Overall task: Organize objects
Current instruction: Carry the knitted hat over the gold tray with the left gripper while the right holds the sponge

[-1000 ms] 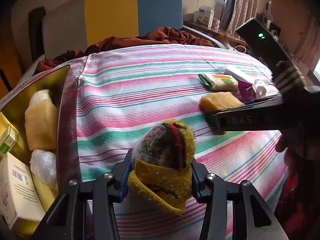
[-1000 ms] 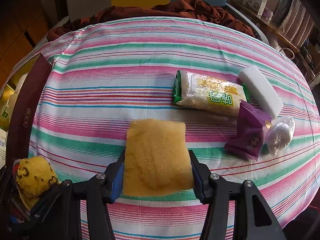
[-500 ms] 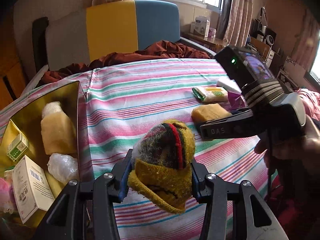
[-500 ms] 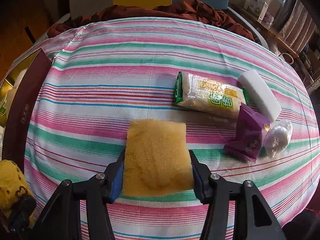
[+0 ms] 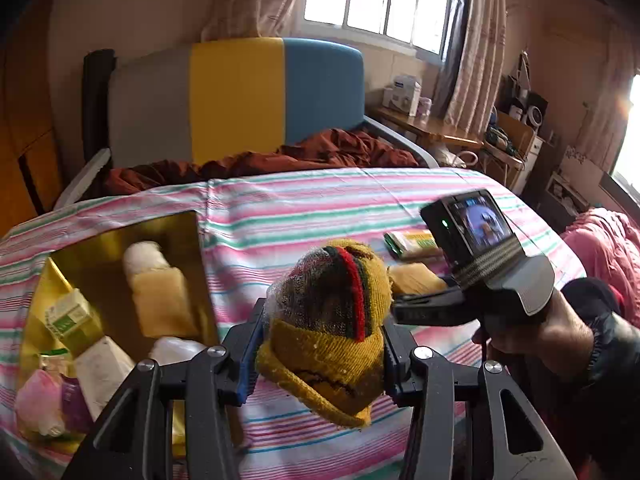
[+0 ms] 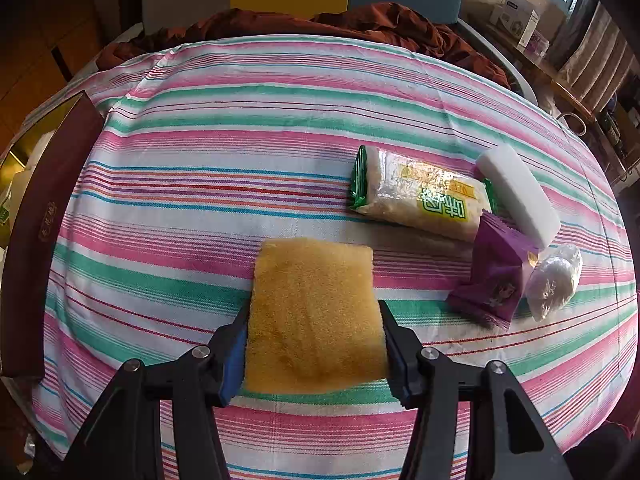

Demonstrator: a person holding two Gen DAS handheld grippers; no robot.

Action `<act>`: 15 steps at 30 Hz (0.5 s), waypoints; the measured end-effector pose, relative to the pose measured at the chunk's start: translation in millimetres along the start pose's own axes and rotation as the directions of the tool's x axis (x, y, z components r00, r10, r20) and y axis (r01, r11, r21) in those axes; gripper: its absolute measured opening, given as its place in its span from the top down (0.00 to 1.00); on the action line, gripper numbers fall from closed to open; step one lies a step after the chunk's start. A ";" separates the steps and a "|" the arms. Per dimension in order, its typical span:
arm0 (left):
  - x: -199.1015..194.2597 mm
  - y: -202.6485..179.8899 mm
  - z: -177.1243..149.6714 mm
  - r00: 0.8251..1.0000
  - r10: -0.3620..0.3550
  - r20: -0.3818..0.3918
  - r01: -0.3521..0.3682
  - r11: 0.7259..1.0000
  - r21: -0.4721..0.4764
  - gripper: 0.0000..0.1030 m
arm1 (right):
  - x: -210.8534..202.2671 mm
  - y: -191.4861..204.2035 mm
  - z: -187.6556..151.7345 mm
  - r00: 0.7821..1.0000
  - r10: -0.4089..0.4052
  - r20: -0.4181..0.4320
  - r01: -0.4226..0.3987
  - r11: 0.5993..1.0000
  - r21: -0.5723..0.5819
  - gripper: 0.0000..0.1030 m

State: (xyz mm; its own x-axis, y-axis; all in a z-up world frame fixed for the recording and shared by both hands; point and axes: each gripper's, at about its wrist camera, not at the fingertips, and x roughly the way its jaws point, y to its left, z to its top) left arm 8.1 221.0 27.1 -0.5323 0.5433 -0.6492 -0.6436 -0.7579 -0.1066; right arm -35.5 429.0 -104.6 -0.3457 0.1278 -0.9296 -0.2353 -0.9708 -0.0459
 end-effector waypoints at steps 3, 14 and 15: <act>-14.7 28.4 10.8 0.999 0.018 0.030 -0.017 0.999 -0.034 0.52 | 2.2 -1.9 1.4 1.000 -0.004 0.001 0.004 1.000 -0.003 0.45; -23.2 199.1 12.0 0.977 0.214 -0.018 -0.211 0.939 -0.270 0.52 | 3.2 -4.4 4.5 1.000 -0.010 0.004 0.010 1.000 0.000 0.44; -23.5 214.8 8.1 0.974 0.224 -0.030 -0.222 0.929 -0.297 0.52 | 3.1 -4.5 4.5 1.000 -0.010 0.004 0.010 1.000 -0.001 0.44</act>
State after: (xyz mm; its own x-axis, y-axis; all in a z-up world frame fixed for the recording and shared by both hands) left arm -122.1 48.4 25.6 -0.6462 0.3492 -0.6786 -0.3159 -0.9318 -0.1787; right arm -39.6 434.7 -105.6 -0.3466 0.1382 -0.9278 -0.2374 -0.9698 -0.0558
